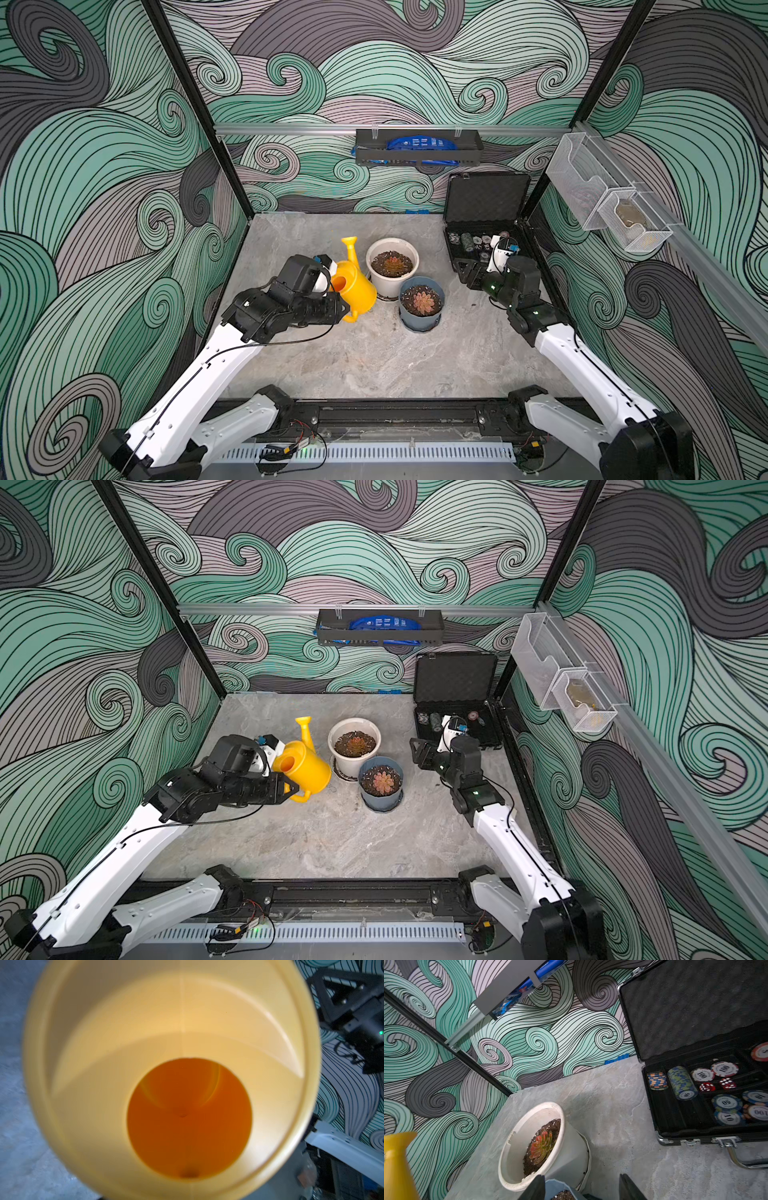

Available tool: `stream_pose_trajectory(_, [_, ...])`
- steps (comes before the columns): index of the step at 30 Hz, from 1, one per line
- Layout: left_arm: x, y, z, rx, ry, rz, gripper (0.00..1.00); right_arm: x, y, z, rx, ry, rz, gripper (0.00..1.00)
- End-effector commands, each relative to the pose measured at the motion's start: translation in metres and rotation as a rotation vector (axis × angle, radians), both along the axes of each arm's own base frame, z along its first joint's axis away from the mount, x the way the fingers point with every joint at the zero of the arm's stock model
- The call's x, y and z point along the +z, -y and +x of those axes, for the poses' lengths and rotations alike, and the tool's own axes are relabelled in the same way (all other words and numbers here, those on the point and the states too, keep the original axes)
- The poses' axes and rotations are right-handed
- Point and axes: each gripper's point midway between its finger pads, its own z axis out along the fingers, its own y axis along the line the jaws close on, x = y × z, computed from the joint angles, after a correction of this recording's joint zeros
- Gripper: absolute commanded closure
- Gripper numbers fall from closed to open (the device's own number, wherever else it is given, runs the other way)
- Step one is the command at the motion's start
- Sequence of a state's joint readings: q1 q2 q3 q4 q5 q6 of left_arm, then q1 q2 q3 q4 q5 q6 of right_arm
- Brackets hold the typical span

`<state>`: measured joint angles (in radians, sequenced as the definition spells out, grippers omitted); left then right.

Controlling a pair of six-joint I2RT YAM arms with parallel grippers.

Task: Water the succulent around the soil edge
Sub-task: Pick up the watering can from the center of the board, then water the soil of the potted plant with water.

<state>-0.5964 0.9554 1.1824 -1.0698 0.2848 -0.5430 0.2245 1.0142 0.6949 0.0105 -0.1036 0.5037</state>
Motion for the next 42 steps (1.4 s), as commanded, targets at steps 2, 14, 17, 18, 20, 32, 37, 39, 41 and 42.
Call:
stream_pose_trajectory(2, [0.025,0.004,-0.047,-0.049,-0.133,-0.126,1.0,-0.005,0.01,0.0,-0.051,-0.014,-0.009,0.39])
stream_pose_trajectory(14, [0.067,0.064,-0.025,-0.118,-0.269,-0.317,1.0,-0.012,0.02,0.002,-0.107,-0.031,-0.034,0.39])
stream_pose_trajectory(17, [0.07,0.075,-0.008,-0.093,-0.276,-0.32,1.0,-0.014,0.021,0.002,-0.109,-0.036,-0.035,0.39])
stream_pose_trajectory(18, [0.068,0.078,-0.002,-0.082,-0.286,-0.316,1.0,-0.013,0.02,0.002,-0.106,-0.034,-0.033,0.39])
stream_pose_trajectory(20, [0.062,0.081,0.006,-0.058,-0.315,-0.281,1.0,-0.014,0.02,0.002,-0.104,-0.038,-0.036,0.39])
stream_pose_trajectory(32, [0.03,0.077,0.049,-0.054,-0.328,0.027,1.0,-0.023,0.02,0.005,-0.106,-0.063,-0.049,0.39])
stream_pose_trajectory(37, [0.02,0.067,0.057,-0.09,-0.282,0.127,1.0,-0.03,0.019,0.007,-0.099,-0.089,-0.056,0.4])
stream_pose_trajectory(39, [0.02,0.067,0.06,-0.103,-0.269,0.141,1.0,-0.032,0.019,0.008,-0.1,-0.095,-0.058,0.4])
stream_pose_trajectory(41, [0.019,0.067,0.063,-0.107,-0.264,0.153,1.0,-0.033,0.019,0.008,-0.099,-0.096,-0.058,0.4])
stream_pose_trajectory(42, [0.018,0.068,0.064,-0.107,-0.265,0.157,1.0,-0.035,0.019,0.008,-0.098,-0.098,-0.057,0.4])
